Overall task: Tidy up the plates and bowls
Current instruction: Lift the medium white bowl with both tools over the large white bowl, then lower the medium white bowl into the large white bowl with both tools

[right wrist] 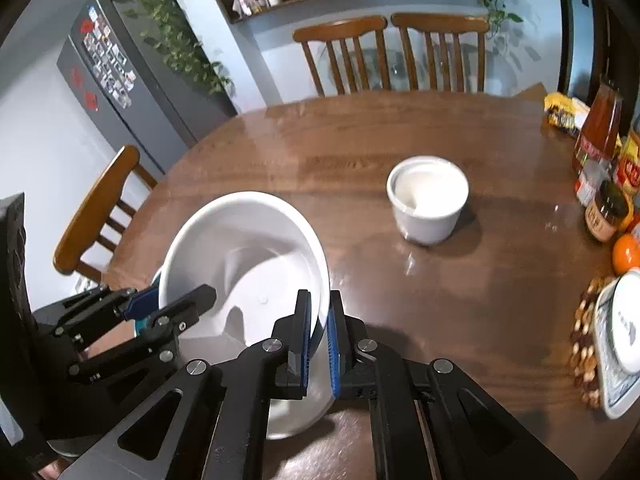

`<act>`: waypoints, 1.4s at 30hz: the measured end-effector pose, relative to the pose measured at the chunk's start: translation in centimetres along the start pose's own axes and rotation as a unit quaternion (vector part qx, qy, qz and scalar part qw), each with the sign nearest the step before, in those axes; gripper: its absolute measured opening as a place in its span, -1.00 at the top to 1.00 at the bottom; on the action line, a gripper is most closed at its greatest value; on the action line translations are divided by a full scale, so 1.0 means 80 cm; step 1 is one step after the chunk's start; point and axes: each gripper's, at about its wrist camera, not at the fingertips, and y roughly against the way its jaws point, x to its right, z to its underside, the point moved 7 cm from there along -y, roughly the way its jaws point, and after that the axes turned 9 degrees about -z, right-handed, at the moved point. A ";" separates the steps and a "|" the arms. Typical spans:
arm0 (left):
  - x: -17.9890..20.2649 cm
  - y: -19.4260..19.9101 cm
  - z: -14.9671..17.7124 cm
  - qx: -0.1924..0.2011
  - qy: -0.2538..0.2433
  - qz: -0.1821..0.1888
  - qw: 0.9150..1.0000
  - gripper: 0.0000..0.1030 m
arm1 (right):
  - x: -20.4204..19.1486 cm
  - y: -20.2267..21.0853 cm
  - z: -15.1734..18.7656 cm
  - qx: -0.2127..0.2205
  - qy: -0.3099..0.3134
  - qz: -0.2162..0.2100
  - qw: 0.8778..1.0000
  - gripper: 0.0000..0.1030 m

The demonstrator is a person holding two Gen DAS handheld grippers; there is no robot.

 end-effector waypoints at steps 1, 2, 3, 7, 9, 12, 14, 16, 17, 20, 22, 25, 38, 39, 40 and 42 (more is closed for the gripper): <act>-0.001 0.000 0.004 -0.002 0.001 0.000 1.000 0.65 | -0.002 0.000 0.006 -0.002 0.001 0.001 1.000 0.84; -0.002 -0.001 0.008 -0.005 0.000 0.000 1.000 0.65 | -0.005 0.000 0.010 -0.005 0.002 0.001 1.000 0.84; -0.003 -0.003 0.013 -0.008 0.001 0.001 1.000 0.65 | -0.008 -0.001 0.013 -0.007 0.003 0.002 1.000 0.84; -0.007 -0.006 0.026 -0.018 0.001 0.005 1.000 0.65 | -0.014 -0.003 0.026 -0.015 0.002 0.004 1.000 0.84; -0.005 -0.008 0.031 -0.022 -0.002 0.005 1.000 0.65 | -0.015 -0.006 0.032 -0.020 0.000 0.006 1.000 0.84; -0.004 -0.012 0.036 -0.027 -0.006 0.005 1.000 0.64 | -0.016 -0.010 0.040 -0.026 -0.005 0.011 1.000 0.84; -0.003 -0.015 0.038 -0.030 -0.007 0.007 1.000 0.64 | -0.015 -0.012 0.044 -0.029 -0.007 0.013 0.999 0.83; -0.002 -0.019 0.039 -0.033 -0.008 0.007 0.999 0.64 | -0.012 -0.015 0.047 -0.033 -0.013 0.013 0.999 0.83; -0.002 -0.021 0.040 -0.036 -0.007 0.008 0.999 0.64 | -0.011 -0.017 0.049 -0.036 -0.015 0.014 0.999 0.83; -0.002 -0.025 0.043 -0.040 -0.009 0.010 0.999 0.64 | -0.009 -0.022 0.056 -0.043 -0.020 0.018 0.999 0.82; -0.002 -0.028 0.043 -0.042 -0.010 0.011 0.999 0.64 | -0.008 -0.024 0.058 -0.045 -0.023 0.019 0.999 0.82; 0.000 -0.031 0.045 -0.044 -0.016 0.010 0.999 0.64 | -0.005 -0.027 0.060 -0.047 -0.025 0.023 0.998 0.82; 0.007 -0.051 0.055 -0.062 -0.038 0.008 0.997 0.63 | 0.003 -0.041 0.066 -0.064 -0.027 0.046 0.997 0.81; 0.008 -0.052 0.055 -0.064 -0.039 0.008 0.997 0.63 | 0.003 -0.042 0.067 -0.065 -0.028 0.046 0.996 0.81; 0.009 -0.053 0.056 -0.065 -0.040 0.008 0.997 0.63 | 0.003 -0.043 0.067 -0.066 -0.028 0.046 0.996 0.81; 0.011 -0.056 0.057 -0.068 -0.042 0.008 0.997 0.63 | 0.004 -0.044 0.068 -0.069 -0.030 0.048 0.996 0.81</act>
